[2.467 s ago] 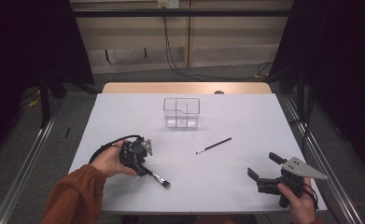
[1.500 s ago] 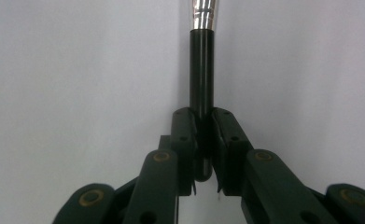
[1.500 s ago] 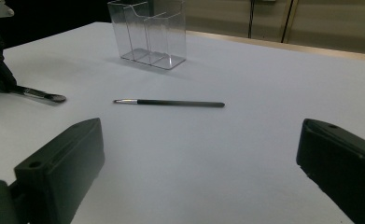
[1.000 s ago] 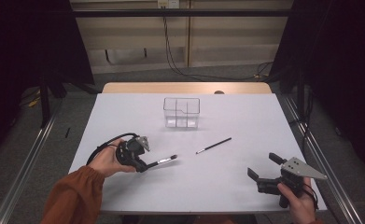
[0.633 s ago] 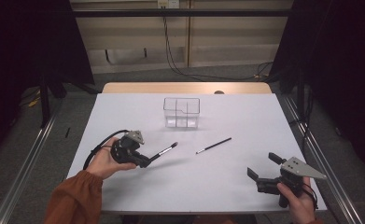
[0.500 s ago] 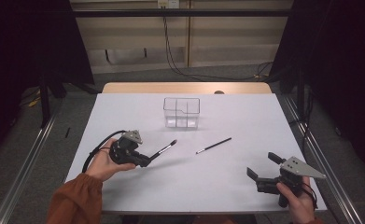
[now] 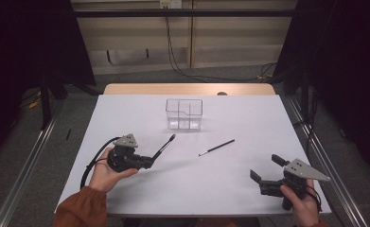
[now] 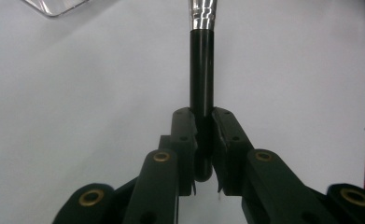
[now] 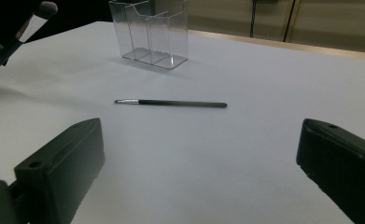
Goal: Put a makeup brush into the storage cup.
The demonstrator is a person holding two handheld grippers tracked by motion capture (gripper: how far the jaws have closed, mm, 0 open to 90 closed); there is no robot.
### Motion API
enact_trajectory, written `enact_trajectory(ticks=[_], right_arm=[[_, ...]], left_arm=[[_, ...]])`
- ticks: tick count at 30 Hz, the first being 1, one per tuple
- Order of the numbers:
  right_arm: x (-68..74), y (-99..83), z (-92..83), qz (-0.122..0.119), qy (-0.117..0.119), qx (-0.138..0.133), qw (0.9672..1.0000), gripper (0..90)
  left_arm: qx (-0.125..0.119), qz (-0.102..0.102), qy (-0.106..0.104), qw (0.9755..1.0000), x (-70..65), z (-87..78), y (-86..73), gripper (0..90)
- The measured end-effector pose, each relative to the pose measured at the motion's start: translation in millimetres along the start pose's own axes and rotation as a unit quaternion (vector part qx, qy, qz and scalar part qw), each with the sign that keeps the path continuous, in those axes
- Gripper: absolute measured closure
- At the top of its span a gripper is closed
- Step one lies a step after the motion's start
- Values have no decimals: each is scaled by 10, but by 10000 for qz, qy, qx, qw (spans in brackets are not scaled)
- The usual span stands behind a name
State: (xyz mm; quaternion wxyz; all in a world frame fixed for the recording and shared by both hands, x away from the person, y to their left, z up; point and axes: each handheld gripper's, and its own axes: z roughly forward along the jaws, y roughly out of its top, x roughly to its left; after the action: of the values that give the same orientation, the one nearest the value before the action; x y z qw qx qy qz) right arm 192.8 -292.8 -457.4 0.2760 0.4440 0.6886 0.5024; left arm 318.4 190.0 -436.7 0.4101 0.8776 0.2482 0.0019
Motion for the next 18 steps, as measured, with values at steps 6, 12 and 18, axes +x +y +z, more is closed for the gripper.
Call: enact_trajectory(ticks=[6,12,18], right_arm=[[-1,0,1,41,15,-19,10000,4],[1,1,1,47,32,-23,10000,4],[7,0,0,43,34,-29,10000,4]], left_arm=[[-312,-57,-43,9995,-29,-22,-65,798],[-560,-138,-13,9983,-67,-17,-113,798],[-827,-49,33,9966,-133,-4,-116,797]])
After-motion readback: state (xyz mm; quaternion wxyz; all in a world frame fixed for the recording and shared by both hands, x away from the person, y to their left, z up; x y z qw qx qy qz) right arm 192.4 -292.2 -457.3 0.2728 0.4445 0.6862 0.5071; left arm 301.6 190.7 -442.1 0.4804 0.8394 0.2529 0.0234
